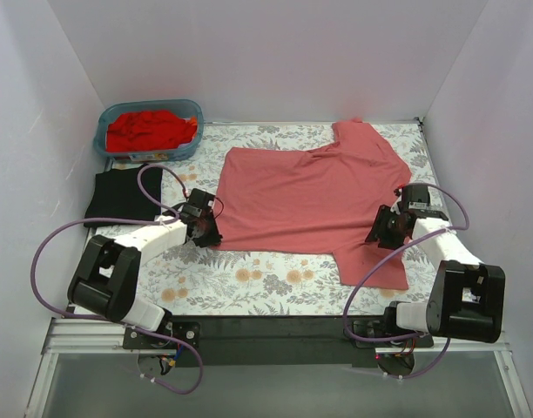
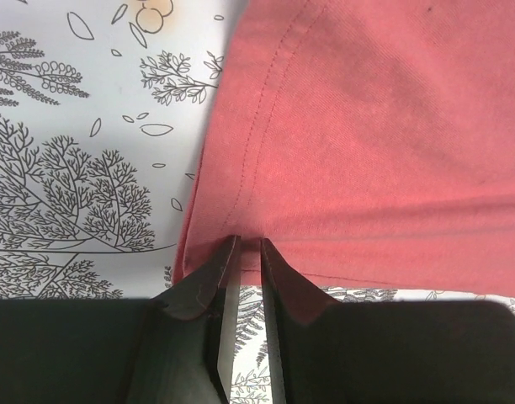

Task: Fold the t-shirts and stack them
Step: Flatten the tshirt out

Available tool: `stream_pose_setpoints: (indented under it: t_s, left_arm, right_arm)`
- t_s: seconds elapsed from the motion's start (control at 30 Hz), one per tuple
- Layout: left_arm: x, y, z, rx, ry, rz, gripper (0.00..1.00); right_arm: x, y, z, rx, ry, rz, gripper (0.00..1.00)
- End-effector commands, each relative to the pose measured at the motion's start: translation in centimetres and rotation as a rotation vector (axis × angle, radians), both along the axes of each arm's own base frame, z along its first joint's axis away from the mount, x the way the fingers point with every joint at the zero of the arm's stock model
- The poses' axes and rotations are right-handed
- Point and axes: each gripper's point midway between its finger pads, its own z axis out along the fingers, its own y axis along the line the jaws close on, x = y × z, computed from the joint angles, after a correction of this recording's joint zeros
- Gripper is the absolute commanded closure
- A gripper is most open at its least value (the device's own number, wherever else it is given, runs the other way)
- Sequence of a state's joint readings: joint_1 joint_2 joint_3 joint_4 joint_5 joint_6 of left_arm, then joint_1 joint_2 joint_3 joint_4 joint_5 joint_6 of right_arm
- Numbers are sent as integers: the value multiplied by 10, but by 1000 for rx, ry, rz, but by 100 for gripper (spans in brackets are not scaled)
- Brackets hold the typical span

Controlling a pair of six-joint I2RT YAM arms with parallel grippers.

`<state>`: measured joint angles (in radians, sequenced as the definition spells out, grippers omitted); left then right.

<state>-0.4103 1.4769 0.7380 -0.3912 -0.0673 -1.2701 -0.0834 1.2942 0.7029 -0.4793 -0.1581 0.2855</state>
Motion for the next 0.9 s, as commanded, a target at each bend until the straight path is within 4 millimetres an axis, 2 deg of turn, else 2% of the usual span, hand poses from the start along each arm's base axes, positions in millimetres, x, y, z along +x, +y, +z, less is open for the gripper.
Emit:
stream_pose_setpoints:
  t_s: [0.0, 0.13, 0.23, 0.33, 0.37, 0.43, 0.5, 0.53, 0.63, 0.7, 0.8, 0.83, 0.87]
  left_arm:
    - [-16, 17, -14, 34, 67, 57, 85]
    - [-24, 20, -24, 35, 129, 67, 86]
    - [-26, 21, -16, 26, 131, 74, 86]
    - [-28, 21, -2, 11, 117, 85, 86]
    - [-31, 21, 0, 3, 119, 83, 86]
    - [-33, 20, 8, -14, 109, 87, 86]
    - [-35, 17, 14, -36, 105, 85, 83]
    - [-35, 16, 19, -46, 97, 87, 81]
    - [-23, 9, 36, -74, 60, 81, 69]
    - [-6, 3, 52, -95, 7, 77, 63]
    - [13, -3, 55, -97, -22, 59, 62]
    - [25, -8, 62, -104, -48, 49, 62]
    - [29, -9, 50, -86, -14, 46, 62]
  right_arm:
    - [-7, -2, -4, -24, 34, 5, 48]
    - [-32, -7, -20, -42, 134, -16, 48]
    - [-57, -17, -27, -54, 226, -68, 47]
    - [-68, -30, -21, -74, 248, -109, 45]
    - [-67, -34, -15, -95, 226, -112, 44]
    - [-56, -40, -2, -121, 176, -116, 43]
    - [-43, -37, 12, -107, 118, -94, 43]
    - [-30, -31, 24, -97, 74, -67, 43]
    - [-4, -25, 37, -146, 14, -14, 43]
    - [10, -20, 36, -140, 1, 7, 44]
    - [34, -19, 35, -133, -35, 0, 44]
    - [38, -21, 31, -141, -32, -5, 44]
    - [46, -23, 25, -145, -27, -7, 44]
